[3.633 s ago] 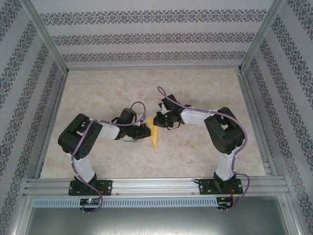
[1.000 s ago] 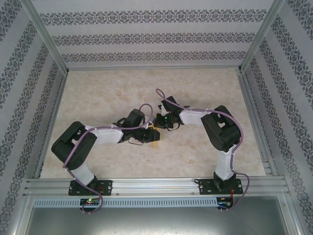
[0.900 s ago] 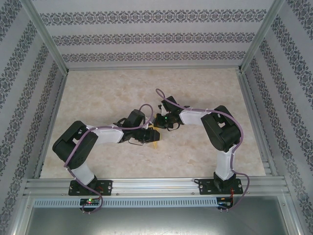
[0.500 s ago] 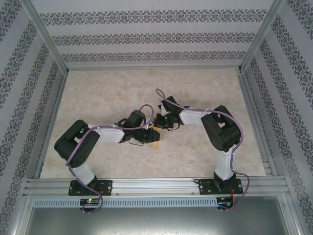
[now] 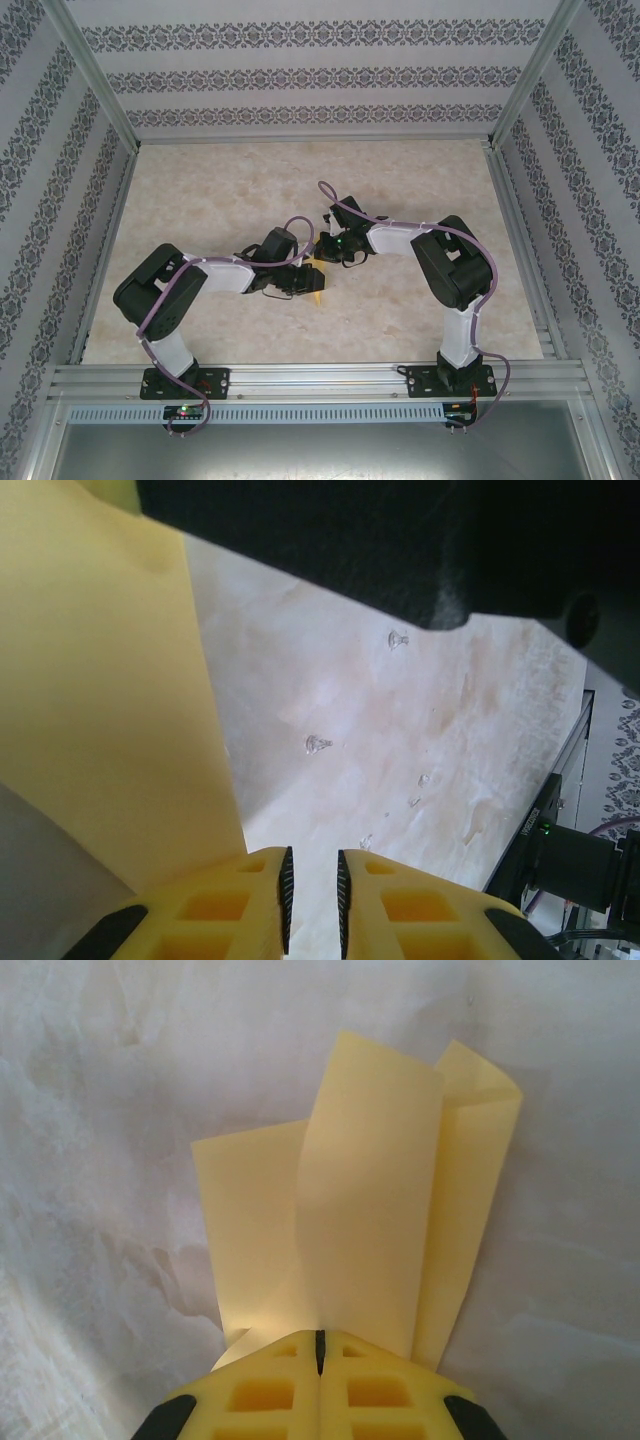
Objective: Fold a paper plane with a square sheet of paper (fold left side to right side)
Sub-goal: Fold the wing for the fifth time at the center of the table.
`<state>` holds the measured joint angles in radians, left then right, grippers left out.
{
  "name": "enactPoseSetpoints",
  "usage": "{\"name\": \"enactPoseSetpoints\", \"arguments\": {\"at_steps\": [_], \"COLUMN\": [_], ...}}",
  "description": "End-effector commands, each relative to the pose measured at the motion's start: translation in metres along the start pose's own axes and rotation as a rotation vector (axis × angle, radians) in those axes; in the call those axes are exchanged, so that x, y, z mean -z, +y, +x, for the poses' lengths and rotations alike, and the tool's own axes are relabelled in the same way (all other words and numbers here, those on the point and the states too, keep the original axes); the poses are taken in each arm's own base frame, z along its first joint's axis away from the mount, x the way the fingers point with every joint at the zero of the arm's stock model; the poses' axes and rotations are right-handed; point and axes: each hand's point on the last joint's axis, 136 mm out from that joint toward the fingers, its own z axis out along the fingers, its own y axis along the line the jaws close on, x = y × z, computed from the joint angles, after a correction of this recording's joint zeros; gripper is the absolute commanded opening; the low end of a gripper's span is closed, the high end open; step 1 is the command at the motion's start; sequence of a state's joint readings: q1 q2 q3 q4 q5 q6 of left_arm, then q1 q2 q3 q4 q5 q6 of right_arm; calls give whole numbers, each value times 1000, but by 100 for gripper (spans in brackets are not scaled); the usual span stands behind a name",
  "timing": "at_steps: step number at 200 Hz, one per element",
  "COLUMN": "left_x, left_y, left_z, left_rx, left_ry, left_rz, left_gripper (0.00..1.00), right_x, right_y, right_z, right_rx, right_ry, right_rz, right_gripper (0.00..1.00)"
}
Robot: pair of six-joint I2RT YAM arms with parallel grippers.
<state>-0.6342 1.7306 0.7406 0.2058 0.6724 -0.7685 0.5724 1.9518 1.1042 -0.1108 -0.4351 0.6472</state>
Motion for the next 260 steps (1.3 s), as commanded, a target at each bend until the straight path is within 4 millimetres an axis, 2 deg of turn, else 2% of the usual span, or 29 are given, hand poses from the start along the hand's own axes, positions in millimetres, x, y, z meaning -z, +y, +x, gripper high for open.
{"name": "enactPoseSetpoints", "arguments": {"at_steps": [1, 86, 123, 142, 161, 184, 213, 260], "left_x": [-7, -11, -13, -14, -14, -17, -21, -21], "left_y": [4, 16, 25, 31, 37, 41, 41, 39], "left_z": [4, 11, 20, 25, 28, 30, 32, 32], "left_rx": [4, 19, 34, 44, 52, 56, 54, 47], "left_ry": [7, 23, 37, 41, 45, 49, 55, 56], "left_rz": [-4, -42, -70, -92, -106, -117, -115, -114], "left_gripper": [23, 22, 20, 19, 18, 16, 16, 15], "right_x": [-12, -12, -9, 2, 22, 45, 56, 35], "right_y": [-37, -36, -28, -15, 3, 15, 15, 27], "right_z": [34, 32, 21, 4, -17, -29, -17, 14], "right_rx": [-38, -33, -23, -17, 5, 24, 32, 40], "right_ry": [108, 104, 63, 2, -82, -159, -176, -99], "right_rz": [133, 135, 96, 36, -34, -97, -132, -219], "right_gripper": [4, 4, 3, 3, 3, 0, 0, 0]}}
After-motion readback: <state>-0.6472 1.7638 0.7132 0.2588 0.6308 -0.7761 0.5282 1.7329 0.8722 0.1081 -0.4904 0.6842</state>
